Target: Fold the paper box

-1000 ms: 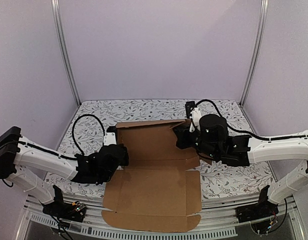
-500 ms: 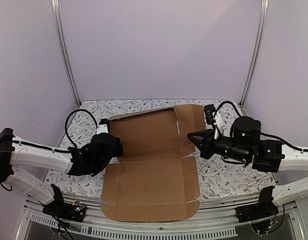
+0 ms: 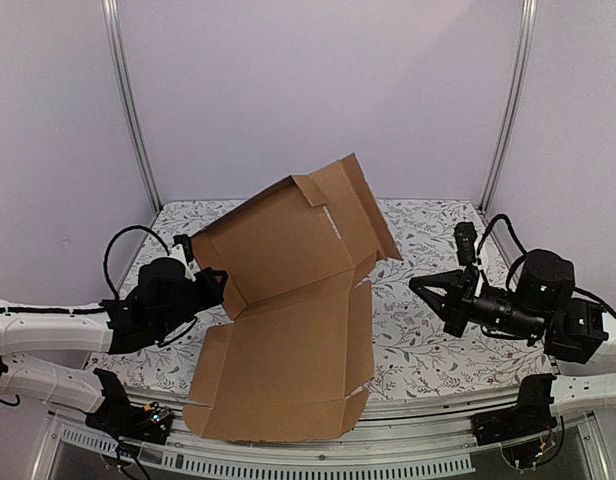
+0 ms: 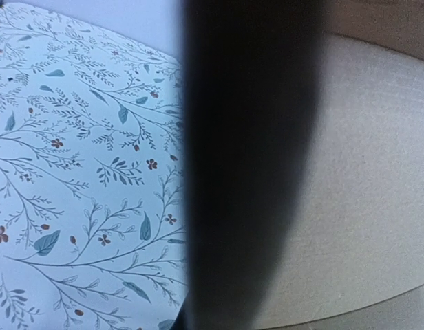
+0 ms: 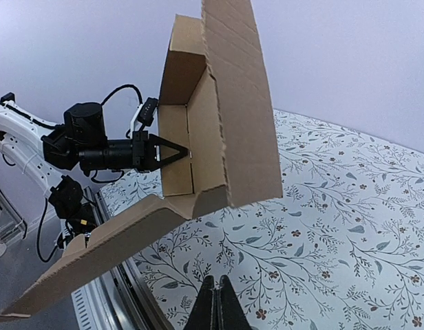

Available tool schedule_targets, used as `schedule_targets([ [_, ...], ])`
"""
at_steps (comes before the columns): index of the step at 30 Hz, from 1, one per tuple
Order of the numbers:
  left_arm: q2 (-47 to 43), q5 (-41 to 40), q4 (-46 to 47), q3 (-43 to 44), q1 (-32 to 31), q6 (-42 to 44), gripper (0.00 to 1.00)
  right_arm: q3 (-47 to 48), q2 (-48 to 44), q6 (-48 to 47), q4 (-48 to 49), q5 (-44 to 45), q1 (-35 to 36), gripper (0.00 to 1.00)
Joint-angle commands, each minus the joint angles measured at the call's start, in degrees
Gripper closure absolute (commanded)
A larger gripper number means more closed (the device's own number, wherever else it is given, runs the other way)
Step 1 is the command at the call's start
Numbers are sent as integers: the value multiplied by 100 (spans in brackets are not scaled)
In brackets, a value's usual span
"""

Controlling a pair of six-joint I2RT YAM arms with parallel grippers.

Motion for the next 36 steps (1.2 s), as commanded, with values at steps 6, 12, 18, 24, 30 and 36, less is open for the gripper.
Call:
schedule_targets([
  [6,-517,1043,748,-470,150,-705,100,-227,676,122,1897,-654,-14,100],
  [12,-548,1112,902,-572,150,-889,100,89,1409,243,2839,-1044,94,100],
  [18,-525,1172,1004,-605,150,-932,100,407,2029,128,3319,-969,289,100],
  [24,-567,1239,1078,-651,152,-923,100,504,2346,91,3699,-660,318,100],
  [30,-586,1304,1153,-645,155,-876,100,694,2743,122,3795,-595,326,100],
  [36,-616,1287,1201,-641,159,-747,100,733,3041,246,3492,-245,368,100],
])
